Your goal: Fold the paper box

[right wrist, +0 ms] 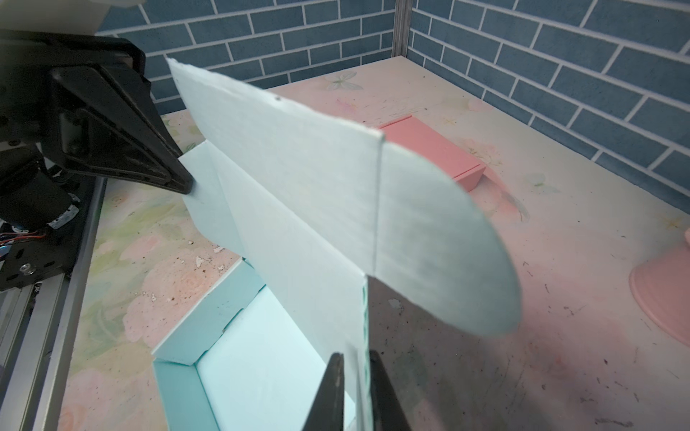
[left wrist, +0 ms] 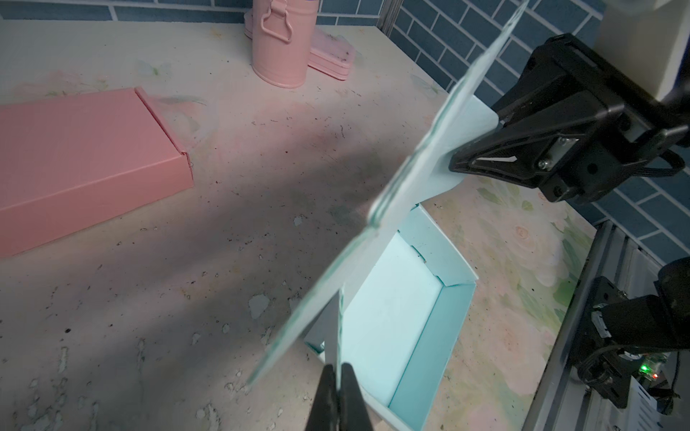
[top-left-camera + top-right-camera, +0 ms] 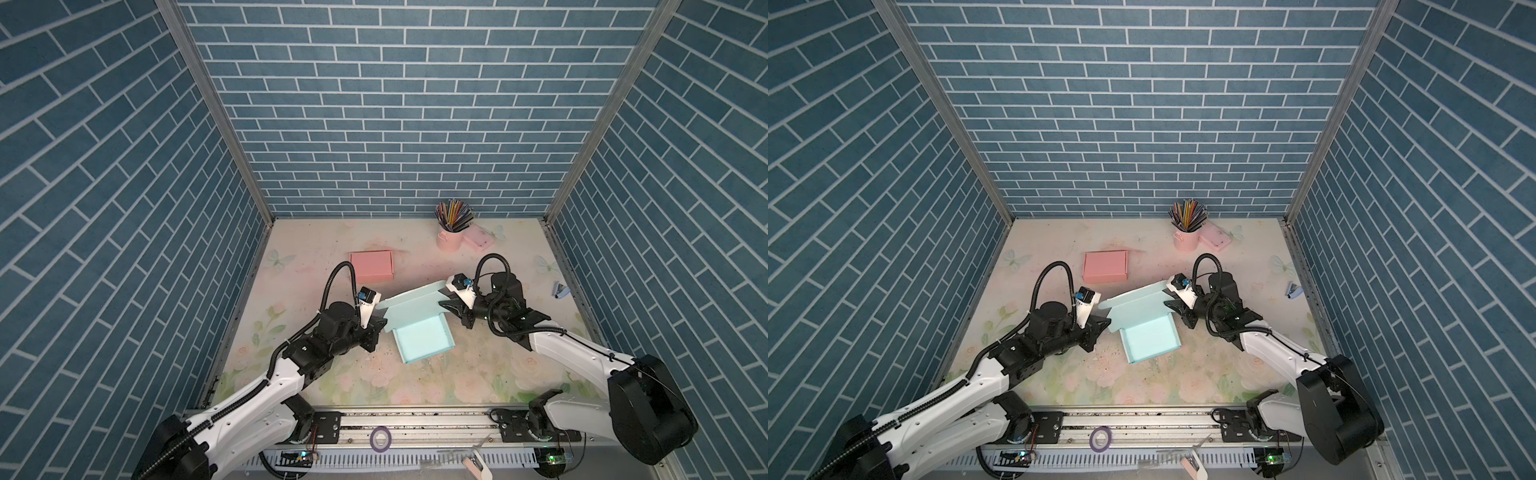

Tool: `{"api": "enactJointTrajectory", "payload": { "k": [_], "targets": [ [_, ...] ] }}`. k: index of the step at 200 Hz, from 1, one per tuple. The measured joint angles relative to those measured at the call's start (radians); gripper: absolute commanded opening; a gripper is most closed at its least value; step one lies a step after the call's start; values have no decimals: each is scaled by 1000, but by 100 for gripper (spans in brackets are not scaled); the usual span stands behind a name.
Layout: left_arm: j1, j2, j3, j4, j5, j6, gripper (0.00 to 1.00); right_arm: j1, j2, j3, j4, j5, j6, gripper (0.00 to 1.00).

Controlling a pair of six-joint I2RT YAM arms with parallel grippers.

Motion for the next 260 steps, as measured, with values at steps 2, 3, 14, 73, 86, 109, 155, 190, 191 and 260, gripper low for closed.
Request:
{"api": "enactJointTrajectory", "payload": {
  "k": [2, 3, 14, 73, 86, 109, 155, 190, 191, 260],
  "targets": [
    [0, 4, 3, 0, -1, 2, 0, 0, 1, 0, 0, 1, 2, 14],
    [0, 5, 3, 0, -1, 2, 0, 1, 2, 0, 0, 2, 2, 14],
    [0, 26, 15, 0, -8, 7, 0, 4, 15, 4, -1, 14, 10, 14],
    [0, 113, 77, -1, -53, 31, 0, 57, 30, 25, -25, 151, 49, 20],
    [0, 131, 95, -1, -60, 37, 0, 70, 21, 25, -36, 205, 61, 21],
    [0, 159, 114, -1, -66, 49, 0, 85, 1, 25, -55, 301, 76, 18],
    [0, 172, 118, -11, -66, 69, 0, 91, -12, 25, -63, 384, 89, 17],
    [0, 172, 123, -26, -66, 80, 0, 95, -12, 25, -71, 394, 89, 11],
    [0, 172, 124, -26, -66, 80, 0, 95, -12, 25, -72, 394, 89, 11],
    [0, 176, 128, -34, -96, 68, 0, 158, 0, 37, -90, 445, 111, 16]
  ]
}}
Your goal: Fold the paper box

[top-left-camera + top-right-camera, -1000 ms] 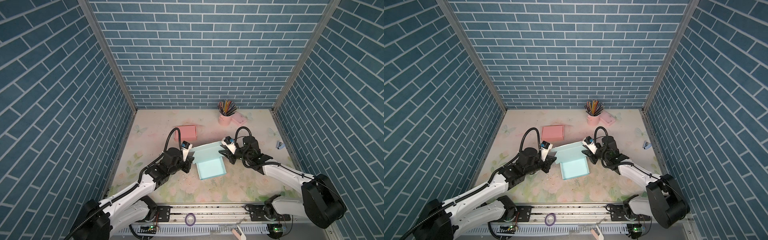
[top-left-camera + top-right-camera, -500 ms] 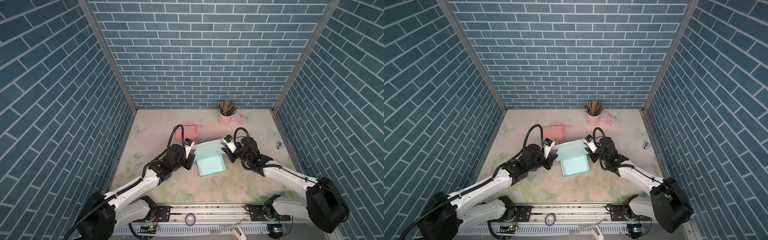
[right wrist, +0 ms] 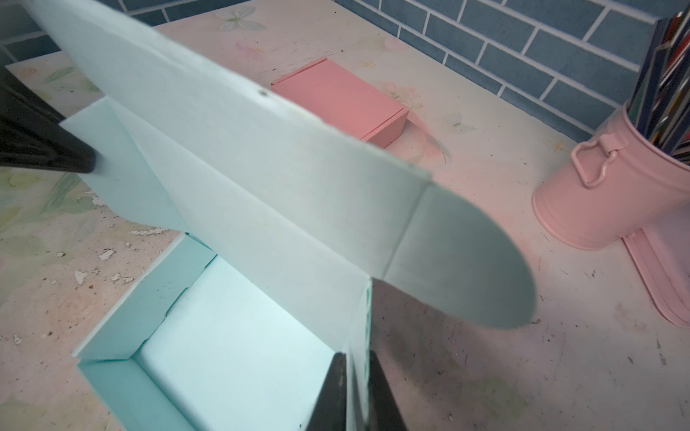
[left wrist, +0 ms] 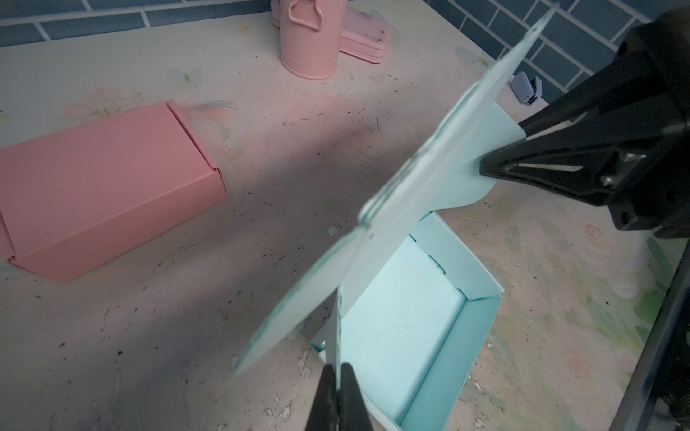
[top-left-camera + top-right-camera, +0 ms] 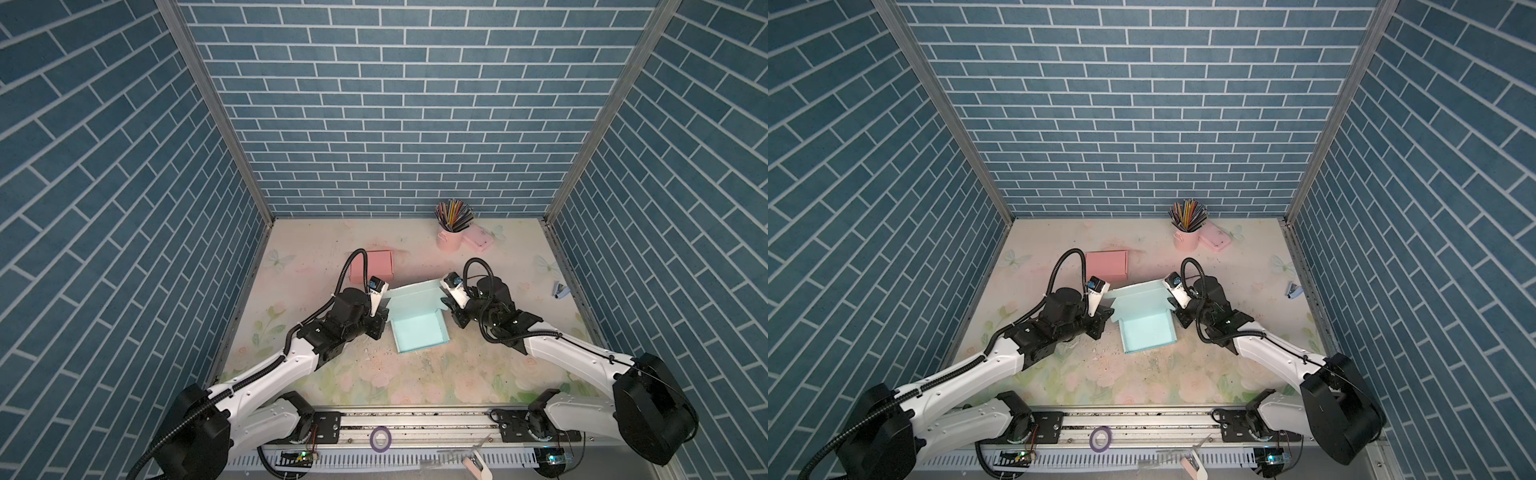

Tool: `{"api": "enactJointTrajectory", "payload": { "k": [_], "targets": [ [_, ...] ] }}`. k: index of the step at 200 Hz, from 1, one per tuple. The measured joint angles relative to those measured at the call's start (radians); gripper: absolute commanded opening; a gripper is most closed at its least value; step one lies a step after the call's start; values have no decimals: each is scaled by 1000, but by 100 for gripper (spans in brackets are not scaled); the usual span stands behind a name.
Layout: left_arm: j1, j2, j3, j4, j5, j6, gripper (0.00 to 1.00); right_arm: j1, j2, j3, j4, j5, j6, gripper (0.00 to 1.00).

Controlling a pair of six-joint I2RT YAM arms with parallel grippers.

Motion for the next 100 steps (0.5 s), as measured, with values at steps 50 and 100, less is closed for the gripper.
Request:
{"api": "enactJointTrajectory", "payload": {
  "k": [50, 100],
  "targets": [
    [0, 65, 29, 19, -61, -28, 0, 64, 102, 75, -16, 119, 87, 19],
    [0, 143, 91, 37, -119, -39, 0, 97, 133, 103, -23, 233, 188, 21]
  ]
}}
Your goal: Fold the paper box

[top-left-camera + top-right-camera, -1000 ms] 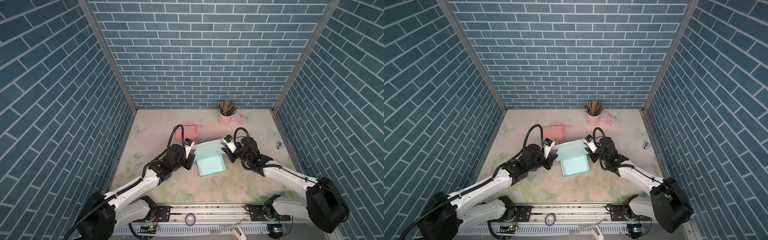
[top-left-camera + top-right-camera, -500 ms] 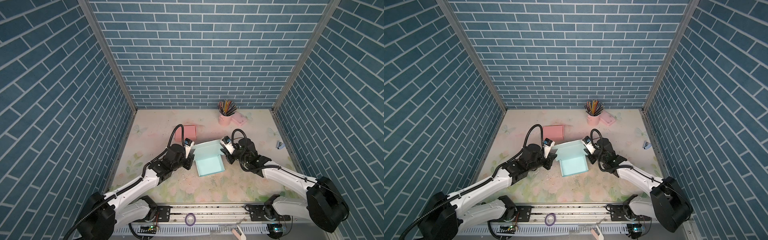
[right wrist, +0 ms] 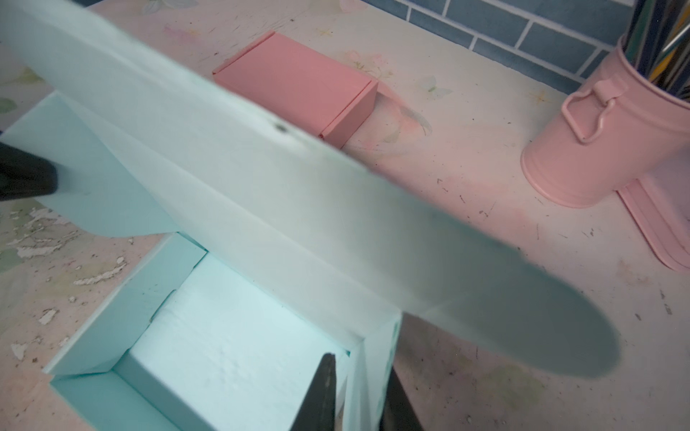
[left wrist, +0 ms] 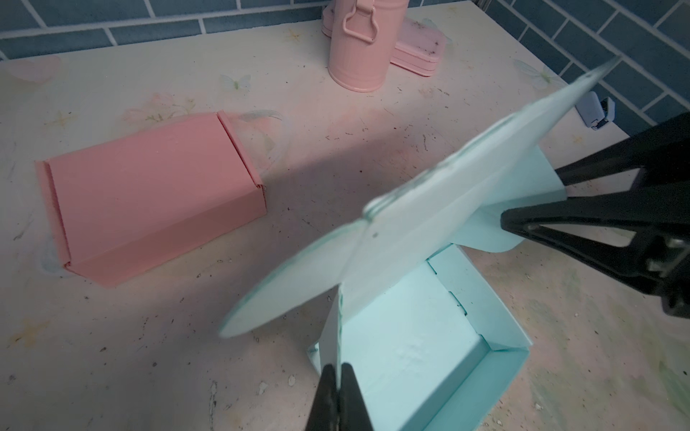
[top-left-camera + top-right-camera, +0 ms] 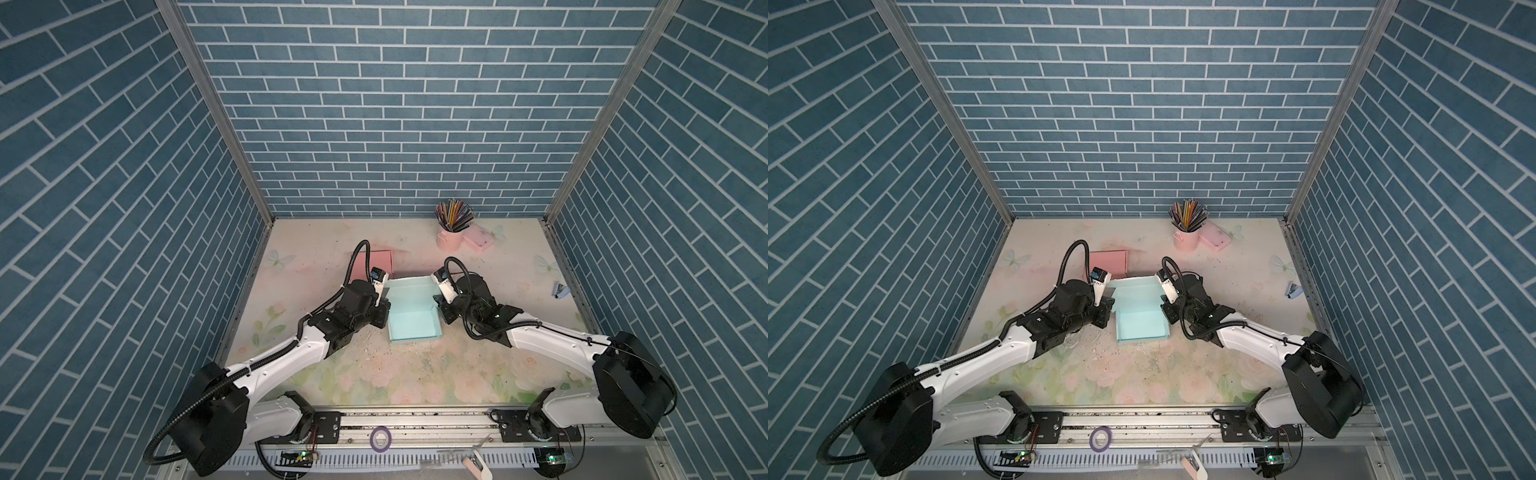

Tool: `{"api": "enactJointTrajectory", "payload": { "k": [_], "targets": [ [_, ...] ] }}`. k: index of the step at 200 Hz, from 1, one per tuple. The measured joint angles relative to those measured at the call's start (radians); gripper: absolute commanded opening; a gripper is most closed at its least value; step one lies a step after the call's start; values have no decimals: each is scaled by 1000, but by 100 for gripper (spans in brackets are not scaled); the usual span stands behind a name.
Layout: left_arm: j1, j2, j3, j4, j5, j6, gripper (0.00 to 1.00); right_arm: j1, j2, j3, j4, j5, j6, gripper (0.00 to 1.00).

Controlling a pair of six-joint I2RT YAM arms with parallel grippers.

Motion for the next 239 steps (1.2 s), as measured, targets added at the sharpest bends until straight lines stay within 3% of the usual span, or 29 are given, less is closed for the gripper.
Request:
{"api": "enactJointTrajectory", "payload": {
  "k": [102, 239],
  "targets": [
    [-25, 208, 81, 211, -139, -36, 0, 2, 103, 88, 12, 194, 84, 22],
    [-128, 323, -35, 535, -323, -39, 0, 1, 127, 34, 89, 229, 164, 29]
  ]
}}
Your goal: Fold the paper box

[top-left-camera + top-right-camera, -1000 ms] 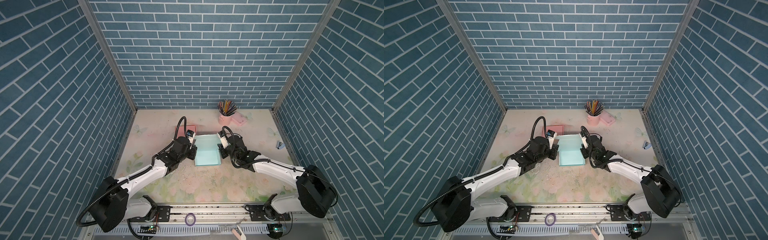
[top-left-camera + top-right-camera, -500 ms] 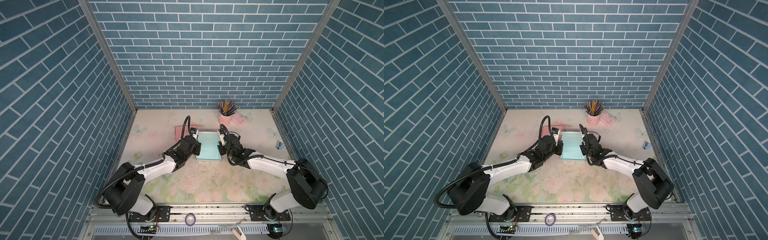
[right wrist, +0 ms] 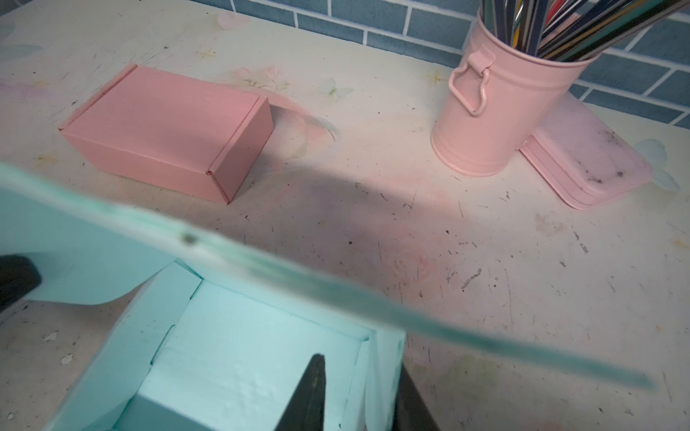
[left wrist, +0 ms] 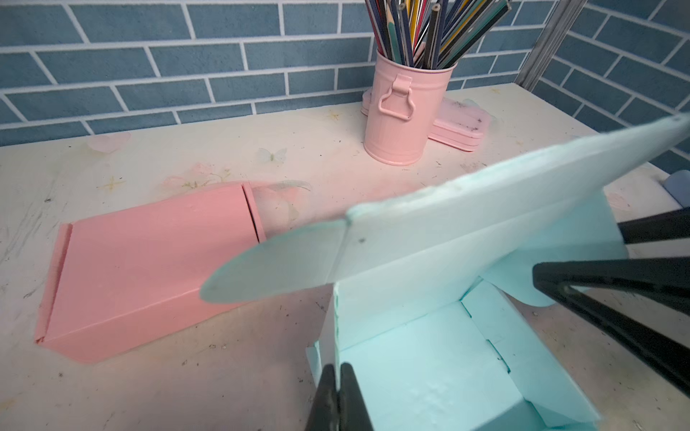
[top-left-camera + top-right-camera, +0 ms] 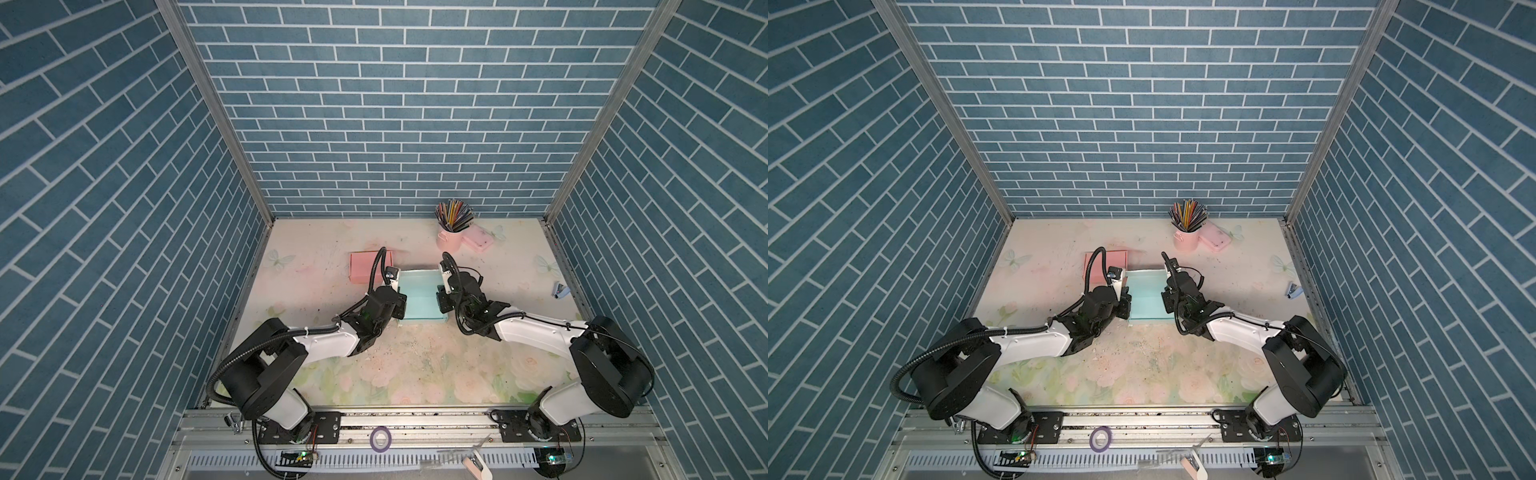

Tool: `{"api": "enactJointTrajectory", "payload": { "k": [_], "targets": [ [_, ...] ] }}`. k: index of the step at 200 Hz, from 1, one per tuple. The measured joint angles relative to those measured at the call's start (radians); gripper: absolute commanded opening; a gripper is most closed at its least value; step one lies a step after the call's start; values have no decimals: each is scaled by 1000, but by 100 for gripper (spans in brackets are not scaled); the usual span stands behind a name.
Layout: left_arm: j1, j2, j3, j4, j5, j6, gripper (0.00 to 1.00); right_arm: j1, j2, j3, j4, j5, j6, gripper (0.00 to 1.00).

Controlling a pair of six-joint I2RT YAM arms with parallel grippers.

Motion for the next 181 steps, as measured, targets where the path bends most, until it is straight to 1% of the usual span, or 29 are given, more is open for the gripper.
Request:
{"api": "enactJointTrajectory", "payload": {
  "k": [56, 135, 181],
  "targets": [
    [-33, 31, -20, 78, -65, 0, 0, 2, -2, -33, 53, 0, 35, 34],
    [-68, 58, -65, 177, -106, -1, 0, 11, -11, -93, 118, 5, 94, 35],
    [-76, 85, -68, 221, -122, -5, 0, 23, -20, -113, 128, 22, 104, 36]
  ]
}}
